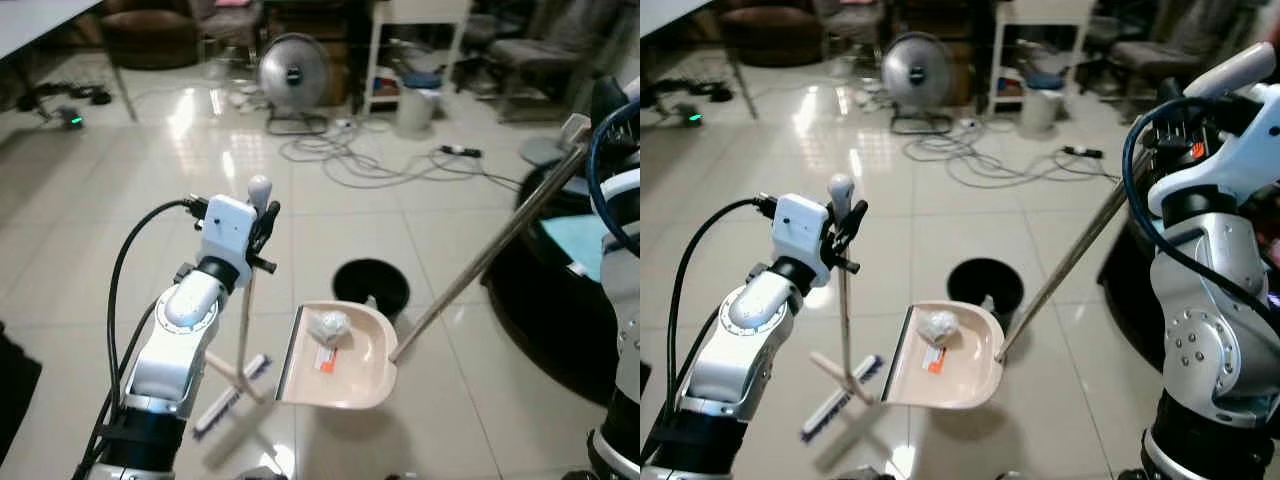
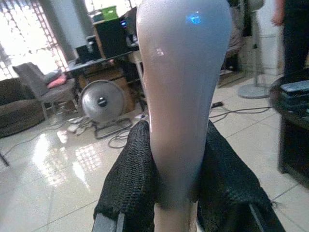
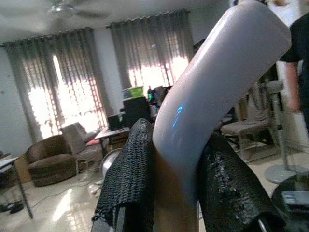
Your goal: Sweep floor
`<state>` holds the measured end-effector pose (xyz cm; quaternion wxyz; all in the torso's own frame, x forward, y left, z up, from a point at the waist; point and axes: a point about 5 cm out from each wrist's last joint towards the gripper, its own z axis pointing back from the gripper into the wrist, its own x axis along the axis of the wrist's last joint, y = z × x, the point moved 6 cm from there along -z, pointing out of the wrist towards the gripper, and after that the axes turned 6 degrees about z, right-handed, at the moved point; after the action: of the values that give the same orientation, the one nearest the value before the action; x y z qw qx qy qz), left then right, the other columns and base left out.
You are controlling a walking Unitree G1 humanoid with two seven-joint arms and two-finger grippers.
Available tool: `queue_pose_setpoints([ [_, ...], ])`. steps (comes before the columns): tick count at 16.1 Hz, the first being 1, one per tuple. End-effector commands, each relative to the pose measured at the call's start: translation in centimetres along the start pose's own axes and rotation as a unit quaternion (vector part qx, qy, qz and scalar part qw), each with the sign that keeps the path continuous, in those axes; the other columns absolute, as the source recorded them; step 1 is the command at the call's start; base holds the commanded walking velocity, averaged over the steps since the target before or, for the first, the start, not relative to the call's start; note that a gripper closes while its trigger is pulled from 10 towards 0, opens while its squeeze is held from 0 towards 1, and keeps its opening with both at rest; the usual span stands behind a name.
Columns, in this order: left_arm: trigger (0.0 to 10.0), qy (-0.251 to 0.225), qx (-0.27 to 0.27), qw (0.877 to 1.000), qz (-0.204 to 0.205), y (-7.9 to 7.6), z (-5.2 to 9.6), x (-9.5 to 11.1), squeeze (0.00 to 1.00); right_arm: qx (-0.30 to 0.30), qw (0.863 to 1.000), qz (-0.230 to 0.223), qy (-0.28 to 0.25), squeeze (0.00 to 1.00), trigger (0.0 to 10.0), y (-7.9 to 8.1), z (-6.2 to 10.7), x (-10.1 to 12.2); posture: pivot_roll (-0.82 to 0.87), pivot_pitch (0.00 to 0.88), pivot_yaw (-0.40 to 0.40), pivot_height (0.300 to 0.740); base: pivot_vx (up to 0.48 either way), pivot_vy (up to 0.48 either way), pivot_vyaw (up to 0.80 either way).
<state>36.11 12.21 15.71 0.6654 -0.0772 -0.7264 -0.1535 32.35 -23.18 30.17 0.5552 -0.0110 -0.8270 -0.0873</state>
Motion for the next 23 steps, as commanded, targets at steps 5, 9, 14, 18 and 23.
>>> queue_pose_setpoints([
  [5, 10.0, -0.026, -0.004, 1.0, -0.007, -0.1, -0.2, 1.6, 0.0, -0.005, 0.999, -0.013, -0.028, 0.0, 10.0, -0.2, -0.1, 1.5, -0.06, 0.045, 0.023, 0.74, 0.323, 0.0, 0.0],
  [9, 10.0, -0.025, -0.007, 1.0, -0.006, -0.1, -0.2, 1.6, 0.0, -0.009, 0.999, -0.014, -0.029, 0.0, 10.0, -0.4, -0.1, 1.5, -0.06, 0.049, 0.026, 0.74, 0.344, 0.0, 0.0],
  [14, 10.0, -0.023, -0.008, 1.0, -0.003, -0.2, -0.1, 1.4, 0.0, -0.01, 0.999, -0.012, -0.032, 0.0, 10.0, -0.7, -0.3, 2.0, -0.06, 0.051, 0.014, 0.74, 0.347, 0.0, 0.0],
  [18, 10.0, -0.019, 0.0, 1.0, 0.003, 0.0, 0.3, 1.1, 0.0, -0.001, 0.999, -0.014, -0.037, 0.0, 10.0, -0.5, -0.8, 2.5, -0.07, 0.049, -0.005, 0.74, 0.349, 0.0, -0.27],
  [23, 10.0, -0.017, -0.001, 1.0, 0.004, -0.3, 0.5, 0.9, 0.0, -0.009, 0.999, -0.021, -0.041, 0.0, 10.0, -1.1, -1.0, 2.6, -0.07, 0.051, -0.004, 0.74, 0.351, 0.0, -0.11],
])
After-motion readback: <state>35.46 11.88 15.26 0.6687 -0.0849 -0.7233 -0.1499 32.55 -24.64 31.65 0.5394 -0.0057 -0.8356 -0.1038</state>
